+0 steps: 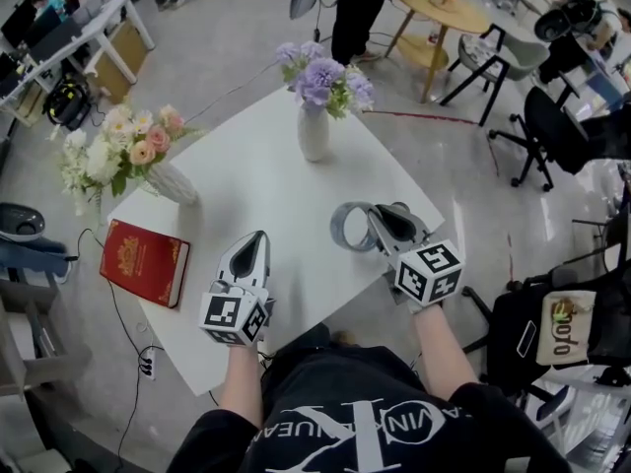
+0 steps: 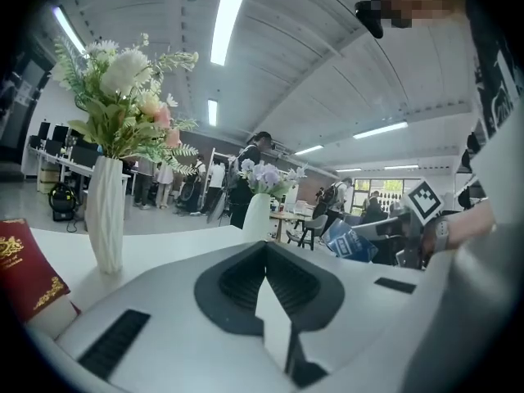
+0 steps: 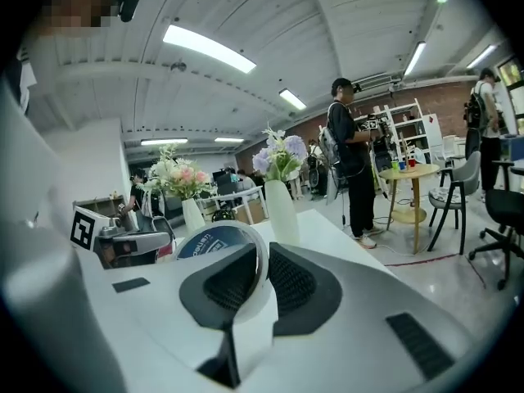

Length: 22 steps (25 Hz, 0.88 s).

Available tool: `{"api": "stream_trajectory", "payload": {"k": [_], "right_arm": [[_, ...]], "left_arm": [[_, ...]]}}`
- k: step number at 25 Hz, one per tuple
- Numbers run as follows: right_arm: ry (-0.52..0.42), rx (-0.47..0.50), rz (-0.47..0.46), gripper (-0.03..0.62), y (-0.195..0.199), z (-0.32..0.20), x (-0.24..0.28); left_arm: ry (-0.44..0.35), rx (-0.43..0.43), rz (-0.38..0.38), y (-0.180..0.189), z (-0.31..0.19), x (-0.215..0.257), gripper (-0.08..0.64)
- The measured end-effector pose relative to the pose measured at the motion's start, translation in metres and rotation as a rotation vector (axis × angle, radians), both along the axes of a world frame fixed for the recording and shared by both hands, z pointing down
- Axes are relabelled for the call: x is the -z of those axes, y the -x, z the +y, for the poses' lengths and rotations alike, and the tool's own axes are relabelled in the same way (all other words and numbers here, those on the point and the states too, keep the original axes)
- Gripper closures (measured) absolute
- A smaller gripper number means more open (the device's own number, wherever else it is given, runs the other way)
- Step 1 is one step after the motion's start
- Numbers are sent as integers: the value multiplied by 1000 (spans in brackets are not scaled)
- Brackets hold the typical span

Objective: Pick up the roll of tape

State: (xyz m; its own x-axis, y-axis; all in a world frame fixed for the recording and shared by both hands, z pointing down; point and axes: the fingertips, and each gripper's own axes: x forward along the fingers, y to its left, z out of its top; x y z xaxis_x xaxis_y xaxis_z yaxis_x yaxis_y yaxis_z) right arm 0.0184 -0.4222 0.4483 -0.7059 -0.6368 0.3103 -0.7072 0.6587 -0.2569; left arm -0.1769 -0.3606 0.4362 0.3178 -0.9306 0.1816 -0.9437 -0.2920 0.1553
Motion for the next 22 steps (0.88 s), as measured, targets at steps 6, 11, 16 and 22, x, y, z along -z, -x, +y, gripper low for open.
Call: {"api": "stream_trajectory", "payload": {"k": [6, 11, 16, 22], "right_arm": [[-41, 3, -43, 532, -2, 4, 18], [-80, 7, -74, 531, -1, 5, 35], [-122, 15, -117, 531, -3, 5, 55], [-157, 20, -152, 531, -1, 5, 70]], "left_arm": [[-31, 26, -10, 2, 4, 16, 561], [-67, 39, -15, 4, 6, 34, 561], [-99, 53, -25, 5, 6, 52, 561], [-130, 63, -42, 7, 6, 66, 561]]}}
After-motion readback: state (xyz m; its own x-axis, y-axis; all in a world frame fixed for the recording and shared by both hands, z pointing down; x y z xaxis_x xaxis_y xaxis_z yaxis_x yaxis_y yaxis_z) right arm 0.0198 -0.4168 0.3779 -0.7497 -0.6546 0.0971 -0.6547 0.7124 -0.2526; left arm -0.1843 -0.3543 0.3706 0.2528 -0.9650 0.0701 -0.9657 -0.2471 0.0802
